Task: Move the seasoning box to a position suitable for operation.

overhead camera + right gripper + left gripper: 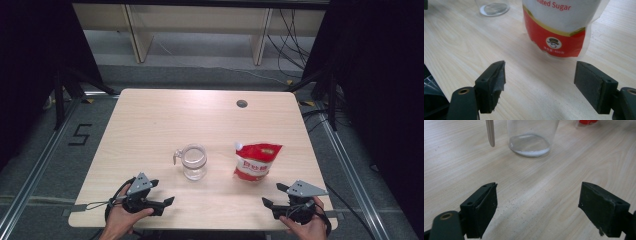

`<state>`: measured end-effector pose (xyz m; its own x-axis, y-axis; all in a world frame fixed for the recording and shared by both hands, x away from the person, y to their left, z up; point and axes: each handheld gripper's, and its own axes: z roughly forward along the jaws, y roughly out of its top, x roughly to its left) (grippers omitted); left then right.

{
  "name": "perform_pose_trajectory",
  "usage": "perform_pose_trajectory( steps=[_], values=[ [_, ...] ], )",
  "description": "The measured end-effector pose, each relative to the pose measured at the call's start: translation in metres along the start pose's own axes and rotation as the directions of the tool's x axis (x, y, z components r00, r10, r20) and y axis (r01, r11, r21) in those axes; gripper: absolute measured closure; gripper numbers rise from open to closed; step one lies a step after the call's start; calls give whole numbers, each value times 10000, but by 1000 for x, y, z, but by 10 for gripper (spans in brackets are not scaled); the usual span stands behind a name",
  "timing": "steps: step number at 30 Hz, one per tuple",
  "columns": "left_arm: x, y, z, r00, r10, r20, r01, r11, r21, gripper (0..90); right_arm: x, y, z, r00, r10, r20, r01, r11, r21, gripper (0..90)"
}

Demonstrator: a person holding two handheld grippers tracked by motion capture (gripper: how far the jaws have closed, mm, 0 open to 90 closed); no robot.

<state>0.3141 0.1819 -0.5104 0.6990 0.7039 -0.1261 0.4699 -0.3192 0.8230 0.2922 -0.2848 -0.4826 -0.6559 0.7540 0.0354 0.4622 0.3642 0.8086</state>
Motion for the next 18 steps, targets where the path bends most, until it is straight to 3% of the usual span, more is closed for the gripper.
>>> perform_pose_trajectory(
  steps=[1,2,4,7,8,9,10,13,14,18],
  values=[
    [1,0,-1,9999,137,-58,-136,9998,147,149,3,0,0,9995,305,-34,-305,9995,70,261],
    [1,1,0,9998,-5,-175,8,9999,158,149,1,0,1,10000,-31,-71,31,10000,19,261],
    [2,1,0,9997,166,-204,-163,9998,128,149,1,0,1,9999,-100,-51,101,9999,111,261],
    [2,2,1,9996,203,-215,-200,9997,142,150,1,0,1,10000,-66,-50,67,9997,246,264],
    [1,2,1,9996,135,-266,-131,9998,142,150,0,0,0,9997,-165,169,162,9997,174,264],
    [2,3,0,9992,294,-287,-287,9993,257,150,1,0,-1,9999,38,162,-42,9998,207,264],
    [2,2,1,9991,274,-330,-269,9995,175,151,-1,0,-2,9997,-58,248,58,10000,5,264],
    [3,2,0,9990,281,-346,-273,9993,236,153,-1,0,-3,9997,95,230,-97,9999,50,264],
    [5,2,-1,9980,437,-462,-430,9989,160,154,-3,0,-1,9996,-158,216,162,9997,-193,265],
    [7,3,-3,9984,267,-505,-261,9996,137,158,-2,1,-3,9995,-168,257,172,9997,-159,282]
  ],
)
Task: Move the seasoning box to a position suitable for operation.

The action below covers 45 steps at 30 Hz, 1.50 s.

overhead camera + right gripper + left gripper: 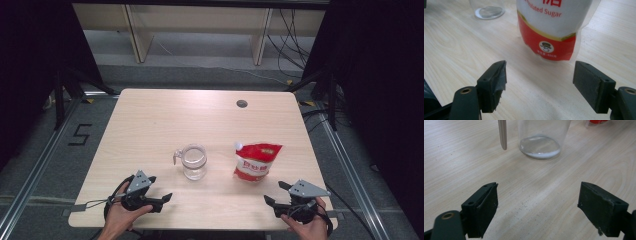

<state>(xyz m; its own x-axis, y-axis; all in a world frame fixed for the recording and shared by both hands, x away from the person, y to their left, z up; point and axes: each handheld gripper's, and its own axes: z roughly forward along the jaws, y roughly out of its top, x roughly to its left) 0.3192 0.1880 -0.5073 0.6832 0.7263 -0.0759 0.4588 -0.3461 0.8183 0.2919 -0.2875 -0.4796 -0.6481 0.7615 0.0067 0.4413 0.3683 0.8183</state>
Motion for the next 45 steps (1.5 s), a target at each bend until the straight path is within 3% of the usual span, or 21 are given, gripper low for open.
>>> perform_pose_trajectory(
  steps=[3,4,5,6,7,8,12,13,16,19,22,29,30,31,37,39,40,41,45],
  values=[
    [2,-1,1,9998,-197,-91,196,9998,-80,158,0,1,-2,9999,12,116,-11,10000,-90,284],
    [3,-1,0,9998,-92,-149,91,9999,-78,158,4,0,-3,9990,427,151,-427,9991,-7,284],
    [6,0,-1,9998,88,-156,-88,10000,-26,158,4,1,-3,9988,472,142,-471,9989,-67,284],
    [7,0,-1,9996,-177,-235,174,9997,-144,158,1,1,-3,9997,167,205,-162,9996,-241,284],
    [7,0,-1,9996,-177,-235,174,9997,-144,158,1,1,-3,9997,167,205,-162,9996,-241,284],
    [8,2,1,9987,-455,-219,448,9985,-327,158,1,1,-2,9995,296,94,-293,9993,-243,284],
    [13,6,3,9994,-238,-270,229,9991,-361,163,1,1,-3,9996,251,118,-248,9993,-265,284],
    [13,7,5,9988,-394,-288,379,9980,-506,166,1,1,-3,9993,329,169,-324,9989,-325,284],
    [17,11,7,9983,-367,-454,342,9979,-547,188,1,0,-4,9993,318,175,-313,9991,-288,284],
    [20,18,7,9983,-481,-334,450,9950,-893,259,2,1,-4,9995,185,259,-179,9996,-233,284],
    [25,28,8,9981,-355,-510,296,9932,-1129,269,5,1,-3,9997,159,173,-154,9996,-242,284],
    [26,36,21,9986,4,-534,-63,9940,-1089,361,4,1,-2,9998,-105,144,110,9992,-381,284],
    [27,38,25,9984,66,-558,-122,9947,-1019,369,7,1,-3,9995,250,178,-247,9996,-156,285],
    [27,38,25,9984,66,-558,-122,9947,-1019,388,7,1,-3,9995,250,178,-247,9996,-156,285],
    [29,49,39,9932,677,-942,-772,9918,-1016,483,8,0,-2,9994,311,125,-310,9995,-49,289],
    [28,51,45,9934,636,-958,-728,9927,-961,539,7,0,-1,9998,87,167,-84,9998,-152,297],
    [27,53,49,9924,820,-923,-904,9918,-907,539,7,0,-1,9998,45,173,-42,9998,-175,297],
    [27,55,50,9904,1003,-954,-1088,9901,-889,563,8,0,-2,9996,265,119,-264,9996,-64,297],
    [26,59,56,9911,1002,-878,-1075,9907,-833,596,5,0,-1,9999,-19,129,21,9999,-146,298]
  ],
)
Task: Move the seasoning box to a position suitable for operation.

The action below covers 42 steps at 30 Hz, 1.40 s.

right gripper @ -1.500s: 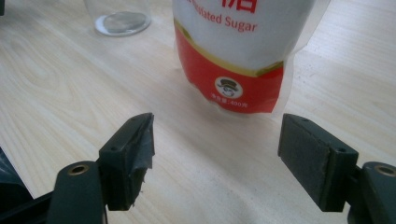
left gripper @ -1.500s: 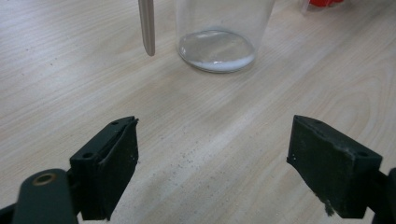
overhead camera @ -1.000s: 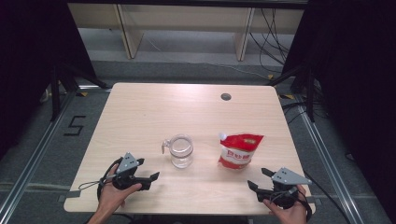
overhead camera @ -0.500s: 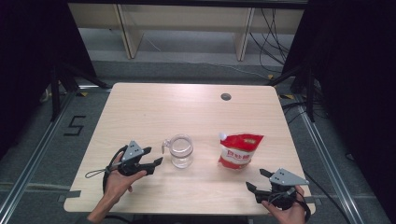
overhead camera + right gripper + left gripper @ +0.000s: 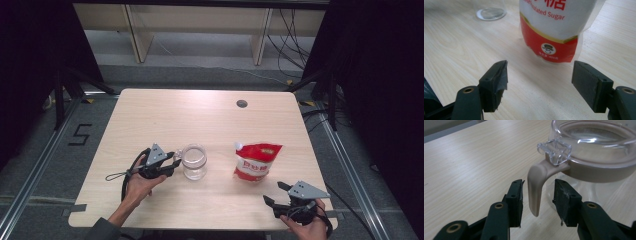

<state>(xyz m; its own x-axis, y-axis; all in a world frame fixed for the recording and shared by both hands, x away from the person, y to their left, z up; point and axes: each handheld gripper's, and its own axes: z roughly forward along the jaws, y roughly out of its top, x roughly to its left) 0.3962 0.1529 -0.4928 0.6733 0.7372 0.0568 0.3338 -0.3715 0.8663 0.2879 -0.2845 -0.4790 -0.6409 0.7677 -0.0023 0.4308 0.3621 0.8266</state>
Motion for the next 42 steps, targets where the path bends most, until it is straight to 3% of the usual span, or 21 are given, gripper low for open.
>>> perform_pose_trajectory(
  steps=[2,4,6,7,10,11,14,17,20,22,24,26,31,32,35,40,42],
  values=[
    [2,1,3,9999,59,-82,-59,10000,20,616,2,0,0,9997,241,-52,-240,9997,102,300],
    [4,0,7,9997,-229,58,229,9997,-7,625,3,0,0,9997,237,-25,-237,9997,93,301],
    [5,-1,8,10000,-14,77,14,10000,57,665,2,0,0,9999,162,1,-162,9999,45,301],
    [4,-2,11,9998,3,196,-4,10000,38,715,0,0,1,9999,-104,2,104,9999,-34,302],
    [3,-2,11,9999,149,22,-149,9998,-93,778,0,0,1,10000,-75,-6,75,10000,-27,303],
    [5,-2,9,9995,187,250,-185,9998,-95,778,2,0,0,9999,110,4,-110,9999,2,308],
    [4,-2,8,9993,298,246,-295,9995,-112,778,2,0,0,10000,59,-20,-59,10000,-15,308],
    [-1,-2,5,9997,83,247,-78,9998,-187,775,2,0,0,10000,48,1,-48,10000,-14,309],
    [-3,-3,3,9993,115,349,-107,9997,-224,773,1,0,0,10000,45,19,-45,10000,-19,309],
    [-4,-3,1,9985,475,262,-468,9985,-267,772,0,1,0,9999,-129,50,129,9999,-47,310],
    [-7,-6,-1,9991,41,421,-32,9997,-225,770,3,1,-1,9997,259,-39,-259,9996,69,312],
    [-10,-9,-2,9983,-137,571,148,9997,-191,770,2,1,0,10000,28,0,-28,10000,-45,313],
    [-25,-9,-6,9951,72,985,-55,9998,-172,771,0,1,0,9998,-177,37,177,9998,-89,314],
    [-30,-9,-7,9936,156,1122,-141,9998,-140,771,2,1,0,9999,97,-102,-97,10000,-15,314],
    [-38,-9,-11,9934,123,1142,-123,9999,-1,766,2,1,-2,9999,129,67,-129,9999,-42,314],
    [-46,-12,-16,9922,-2,1250,0,10000,20,764,2,2,0,9997,-221,-45,220,9997,-56,314],
    [-49,-12,-17,9896,199,1423,-210,9998,61,764,3,1,1,9998,-153,-110,152,9999,-62,314]
  ],
)
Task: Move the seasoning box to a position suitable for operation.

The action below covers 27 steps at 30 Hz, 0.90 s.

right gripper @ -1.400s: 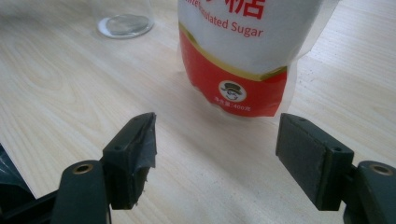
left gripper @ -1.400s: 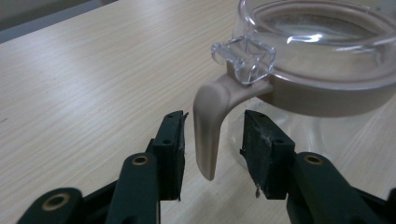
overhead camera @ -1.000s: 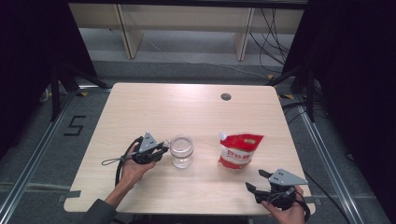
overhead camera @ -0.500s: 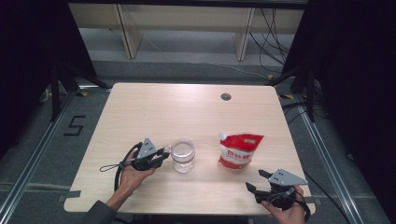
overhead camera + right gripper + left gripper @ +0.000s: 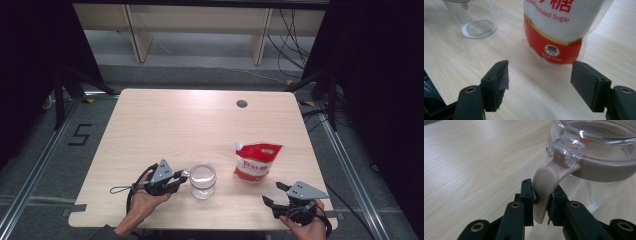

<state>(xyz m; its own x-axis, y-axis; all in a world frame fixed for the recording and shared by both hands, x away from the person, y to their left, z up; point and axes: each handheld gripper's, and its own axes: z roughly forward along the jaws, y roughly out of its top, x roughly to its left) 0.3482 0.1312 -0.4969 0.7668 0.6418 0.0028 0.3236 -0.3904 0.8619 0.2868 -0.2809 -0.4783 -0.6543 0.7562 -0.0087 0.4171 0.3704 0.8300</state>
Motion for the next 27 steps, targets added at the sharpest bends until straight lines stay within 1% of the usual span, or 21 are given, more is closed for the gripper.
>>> perform_pose_trajectory(
  steps=[3,6,7,8,9,10,11,12,13,16,17,18,19,20,21,22,23,24,25,26,27],
  values=[
    [-8,0,-1,9999,-92,106,92,10000,1,758,1,1,-1,10000,9,1,-9,10000,68,314],
    [-9,-1,-2,9999,-25,167,26,10000,-21,753,0,1,0,9999,-71,-88,71,10000,31,315],
    [-10,-2,-3,9995,-214,215,212,9997,77,751,0,1,1,9996,-252,-113,252,9997,-28,318],
    [-10,-2,-3,9995,-214,215,212,9997,77,749,0,1,1,9996,-252,-113,252,9997,-28,318],
    [-10,-2,-4,9996,-64,267,64,10000,-5,748,2,1,1,9998,-56,-212,58,9999,82,319],
    [-10,-2,-4,9996,-64,267,64,10000,-5,747,2,1,1,9998,-56,-212,58,9999,82,319],
    [-12,-3,-5,9991,-258,322,256,9997,58,744,5,2,1,9995,157,-265,-154,9998,111,319],
    [-12,-3,-5,9991,-258,322,256,9997,58,742,5,2,1,9995,157,-265,-154,9998,111,319],
    [-13,-4,-5,9985,-398,366,398,9992,-15,738,3,2,2,9995,-154,-270,155,9999,21,319],
    [-12,-4,-5,9988,-271,403,277,9995,-133,730,5,3,2,9996,-141,-239,141,9999,-18,318],
    [-13,-4,-6,9972,-505,560,507,9987,-20,727,4,3,2,9993,-239,-286,239,9997,-15,318],
    [-13,-4,-6,9972,-505,560,507,9987,-20,719,4,3,2,9993,-239,-286,239,9997,-15,318],
    [-13,-4,-8,9969,-483,623,481,9988,53,699,7,3,1,9995,-42,-323,46,9999,124,318],
    [-13,-4,-8,9969,-483,623,481,9988,53,663,7,3,1,9995,-42,-323,46,9999,124,318],
    [-13,-3,-9,9988,-397,301,396,9992,40,599,6,3,2,9994,-222,-279,222,9998,12,318],
    [-13,-3,-9,9988,-397,301,396,9992,40,547,6,3,2,9994,-222,-279,222,9998,12,318],
    [-11,-1,-12,9999,-140,81,140,9999,-4,501,5,4,3,9983,-393,-433,395,9992,20,318],
    [-11,-1,-12,9999,-140,81,140,9999,-4,460,5,4,3,9983,-393,-433,395,9992,20,318],
    [-10,1,-18,9995,-329,25,329,9993,150,436,5,4,2,9981,-482,-386,480,9988,-69,318],
    [-10,1,-18,9995,-329,25,329,9993,150,421,5,4,2,9981,-482,-386,480,9988,-69,318],
    [-9,2,-24,9998,-168,-65,169,9998,133,401,8,3,0,9994,-84,-350,87,9999,86,317]
  ],
)
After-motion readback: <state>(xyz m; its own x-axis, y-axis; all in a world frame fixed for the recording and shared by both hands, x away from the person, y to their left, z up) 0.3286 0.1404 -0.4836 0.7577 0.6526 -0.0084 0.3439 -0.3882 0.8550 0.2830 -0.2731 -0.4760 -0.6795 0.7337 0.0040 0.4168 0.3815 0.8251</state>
